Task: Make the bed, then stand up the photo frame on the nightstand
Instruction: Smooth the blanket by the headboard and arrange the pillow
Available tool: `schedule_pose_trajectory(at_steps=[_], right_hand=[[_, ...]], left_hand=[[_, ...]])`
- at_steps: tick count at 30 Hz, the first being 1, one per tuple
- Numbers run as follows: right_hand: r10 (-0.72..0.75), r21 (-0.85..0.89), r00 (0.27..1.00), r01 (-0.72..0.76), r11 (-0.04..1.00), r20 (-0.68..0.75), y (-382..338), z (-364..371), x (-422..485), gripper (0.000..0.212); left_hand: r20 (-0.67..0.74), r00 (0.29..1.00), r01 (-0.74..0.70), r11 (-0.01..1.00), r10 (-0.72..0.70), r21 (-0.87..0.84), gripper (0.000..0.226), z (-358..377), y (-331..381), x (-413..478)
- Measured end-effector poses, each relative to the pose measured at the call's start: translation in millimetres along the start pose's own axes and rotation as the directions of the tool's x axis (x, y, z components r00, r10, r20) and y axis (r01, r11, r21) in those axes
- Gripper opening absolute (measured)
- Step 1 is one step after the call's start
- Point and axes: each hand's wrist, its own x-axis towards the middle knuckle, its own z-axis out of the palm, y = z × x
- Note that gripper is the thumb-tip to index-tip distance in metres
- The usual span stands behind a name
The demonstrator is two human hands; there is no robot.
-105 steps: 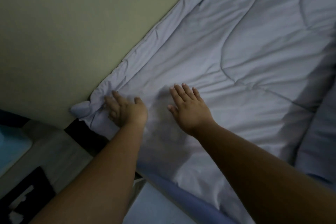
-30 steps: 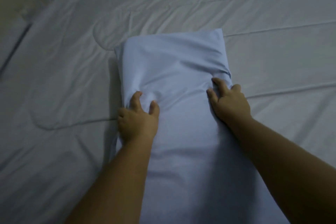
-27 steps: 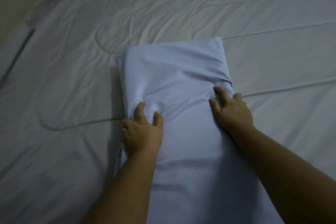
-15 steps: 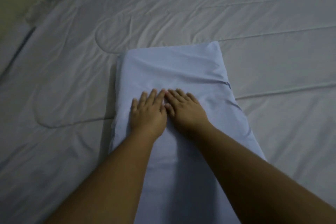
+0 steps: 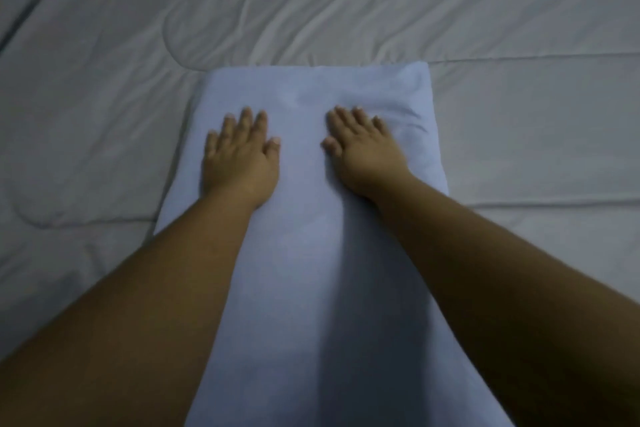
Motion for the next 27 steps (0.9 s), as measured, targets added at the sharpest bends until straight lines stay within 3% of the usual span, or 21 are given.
schedule_pose_trajectory(at_steps=[3,5,8,10,27], right_hand=[[0.285,-0.015,0.958,-0.286,0.958,-0.026,34,-10,6,0.057],[0.359,-0.015,0.93,-0.361,0.932,-0.082,24,-12,7,0.06],[0.182,0.047,0.979,-0.178,0.983,-0.093,-25,-1,-10,0.059],[0.094,0.051,0.993,-0.09,0.995,-0.075,-40,11,-33,0.059],[0.398,0.041,0.912,-0.396,0.917,-0.097,-46,23,-214,0.06]], left_hand=[[-0.007,0.985,0.172,0.985,-0.172,0.022,0.061,-7,-20,6],[-0.002,0.986,0.167,0.986,-0.167,0.022,0.062,-10,-4,0],[0.008,1.0,-0.001,1.0,0.001,-0.006,0.061,-1,26,-27],[0.001,1.0,-0.022,1.0,0.022,-0.015,0.061,6,25,-44],[-0.021,1.0,0.019,0.999,-0.019,-0.035,0.066,23,-41,-219]])
